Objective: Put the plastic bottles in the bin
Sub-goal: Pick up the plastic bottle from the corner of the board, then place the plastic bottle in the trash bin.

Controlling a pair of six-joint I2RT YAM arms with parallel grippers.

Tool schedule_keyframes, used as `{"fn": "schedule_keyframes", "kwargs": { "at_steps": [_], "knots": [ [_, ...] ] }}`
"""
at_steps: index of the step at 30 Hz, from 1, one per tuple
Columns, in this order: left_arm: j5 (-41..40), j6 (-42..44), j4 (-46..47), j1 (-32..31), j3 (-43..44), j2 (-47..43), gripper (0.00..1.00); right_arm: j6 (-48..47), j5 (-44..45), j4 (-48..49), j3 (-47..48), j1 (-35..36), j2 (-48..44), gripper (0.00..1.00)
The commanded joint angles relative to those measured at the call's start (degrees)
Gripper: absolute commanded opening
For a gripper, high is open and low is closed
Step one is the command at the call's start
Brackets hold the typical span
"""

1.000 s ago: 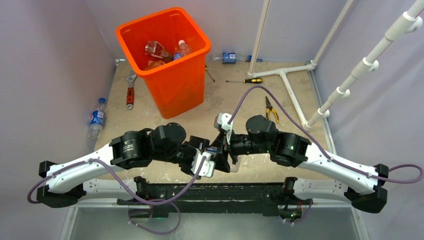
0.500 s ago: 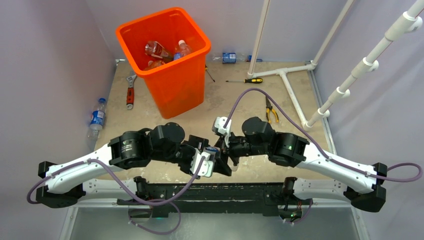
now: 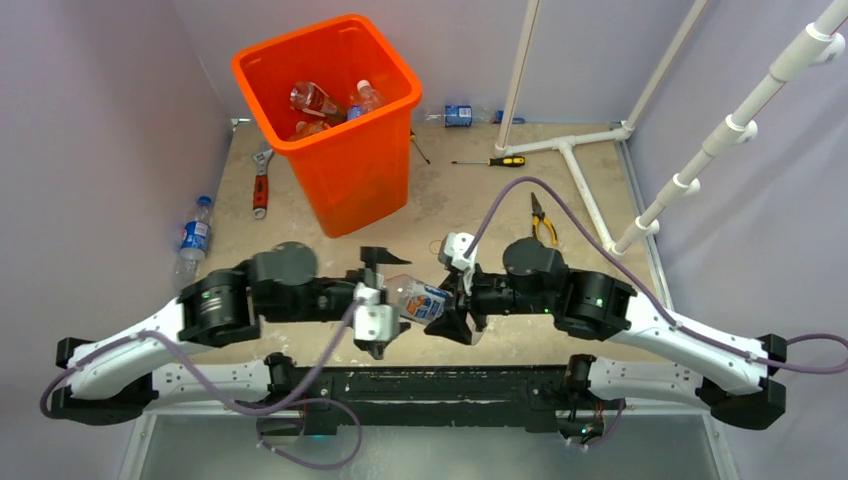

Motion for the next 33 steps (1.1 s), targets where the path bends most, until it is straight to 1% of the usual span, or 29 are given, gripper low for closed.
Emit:
{"fn": "schedule_keyframes", "kwargs": {
  "at_steps": [1, 4, 7, 9, 10, 13, 15, 17, 19, 20, 23, 26, 28, 33],
  "knots": [
    [-3.7, -5.2, 13.4, 0.1, -2.3, -9.5, 0.99, 2.1, 4.3, 5.2, 0.9, -0.1, -5.4, 0.35],
    [-8.3, -8.0, 22.7, 0.1, -6.2, -16.7, 0.99, 4.5, 10.2, 11.7, 1.2, -0.1, -10.0, 0.36],
    [-13.6, -14.0, 32.7, 0.1, -12.7, -23.5, 0.99, 5.4, 17.6, 22.1, 1.4, -0.1, -13.7, 0.37],
    [-14.6, -17.3, 34.4, 0.1, -15.7, -25.2, 0.96, 5.9, 20.8, 27.2, 2.6, -0.1, -13.0, 0.36],
    [-15.9, -19.3, 34.1, 0.1, -16.6, -25.2, 0.96, 5.2, 23.2, 29.6, 4.1, -0.1, -10.7, 0.36],
    [-18.2, -24.3, 31.4, 0.1, -18.9, -24.0, 0.96, 0.7, 26.5, 35.4, 9.8, -0.1, -3.5, 0.35],
    [-19.0, -28.3, 31.4, 0.2, -21.8, -23.3, 0.96, -2.6, 29.4, 39.4, 14.5, -0.1, 1.5, 0.35],
    [-21.2, -35.4, 34.3, 0.1, -26.0, -23.3, 0.96, -6.9, 32.1, 44.1, 17.8, -0.2, 5.9, 0.34],
    [-22.9, -42.4, 38.4, 0.1, -31.0, -23.8, 0.97, -9.1, 33.9, 48.9, 20.7, -0.6, 9.8, 0.34],
    [-23.2, -45.3, 39.7, 0.1, -33.1, -24.1, 0.99, -9.6, 34.4, 50.6, 22.5, -1.0, 11.9, 0.35],
    [-26.7, -53.7, 43.3, 0.1, -39.3, -25.1, 0.99, -8.1, 33.0, 52.0, 29.0, -4.6, 18.8, 0.35],
    [-32.5, -63.2, 41.3, 0.1, -43.1, -25.3, 0.99, -2.4, 27.6, 47.7, 38.6, -10.6, 27.3, 0.34],
    [-32.0, -66.7, 40.0, 0.1, -44.9, -24.8, 0.99, -1.8, 26.6, 44.9, 45.4, -13.1, 34.5, 0.34],
    [-32.6, -75.5, 37.1, 0.1, -49.0, -23.4, 0.99, 2.2, 20.9, 40.8, 59.9, -18.6, 47.2, 0.34]
  ]
}}
